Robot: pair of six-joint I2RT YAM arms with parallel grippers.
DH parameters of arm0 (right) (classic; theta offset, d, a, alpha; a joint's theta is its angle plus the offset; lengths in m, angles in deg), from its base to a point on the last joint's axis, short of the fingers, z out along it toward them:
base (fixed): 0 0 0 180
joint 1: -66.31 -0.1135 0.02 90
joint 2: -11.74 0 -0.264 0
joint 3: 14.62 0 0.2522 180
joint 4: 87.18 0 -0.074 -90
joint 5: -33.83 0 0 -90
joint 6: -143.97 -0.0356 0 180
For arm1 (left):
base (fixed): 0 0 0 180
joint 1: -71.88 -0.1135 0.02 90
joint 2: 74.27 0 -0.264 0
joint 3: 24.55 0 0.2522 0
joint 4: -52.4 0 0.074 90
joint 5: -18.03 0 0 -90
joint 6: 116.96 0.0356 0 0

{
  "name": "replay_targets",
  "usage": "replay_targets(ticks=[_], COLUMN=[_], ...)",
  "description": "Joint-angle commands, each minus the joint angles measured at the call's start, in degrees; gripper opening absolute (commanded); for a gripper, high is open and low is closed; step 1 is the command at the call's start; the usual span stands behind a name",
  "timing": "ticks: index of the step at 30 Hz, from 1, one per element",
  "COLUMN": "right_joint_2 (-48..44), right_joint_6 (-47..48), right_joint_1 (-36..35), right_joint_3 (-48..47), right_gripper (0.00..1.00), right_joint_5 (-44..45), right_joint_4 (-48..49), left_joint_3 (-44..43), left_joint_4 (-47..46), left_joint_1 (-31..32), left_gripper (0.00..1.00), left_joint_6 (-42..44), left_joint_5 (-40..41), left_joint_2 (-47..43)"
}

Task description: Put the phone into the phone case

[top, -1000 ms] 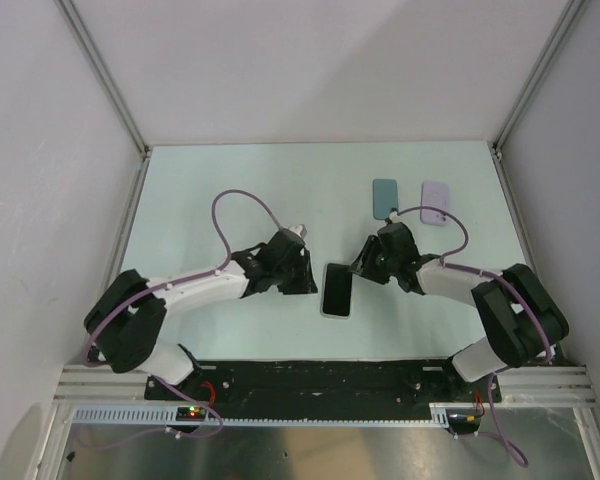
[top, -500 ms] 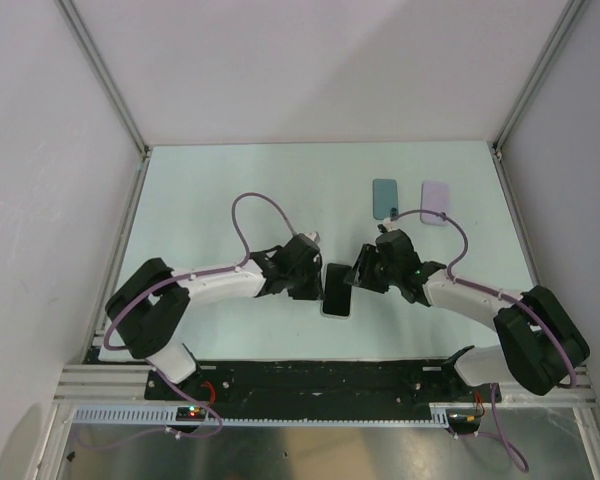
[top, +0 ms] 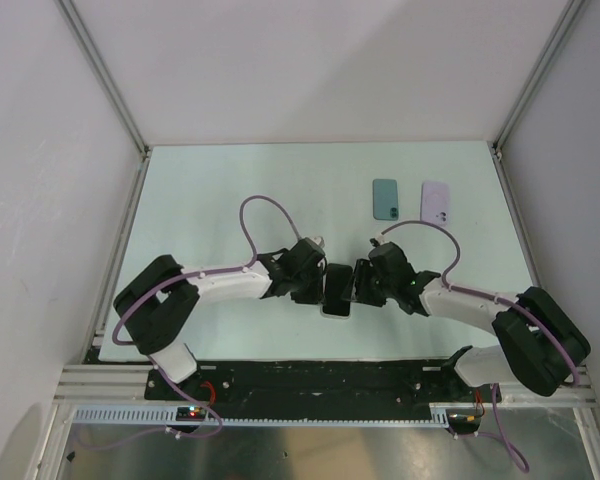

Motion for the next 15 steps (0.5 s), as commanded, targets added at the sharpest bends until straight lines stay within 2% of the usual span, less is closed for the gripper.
replay_targets(ticks=[1,11,15], right_joint_2=[-0.93,0.92,1.31], right_joint_6=[-1.0,-1.45,-1.6], right_joint_1=[-1.42,-4.14,-4.59], right_joint_3=[0.83,1.12,1.34], right_gripper=[0.47,0.46,0.46], right_joint_5=[1.28,2.83,3.1], right_joint_4=[1.21,1.62,1.95], left_joint_3=[-0.97,-0.55,-0.69], left_joint_4=[-0.37,0.39,1.5], left_joint_1=[0.67,1.47,2.23], left_gripper=[0.18,0.02,0.0], left_joint_6=[1.45,1.79,1.96], left_joint_5=[1.36,1.91,2.66], left_joint_2=[0.77,2.89,3.93])
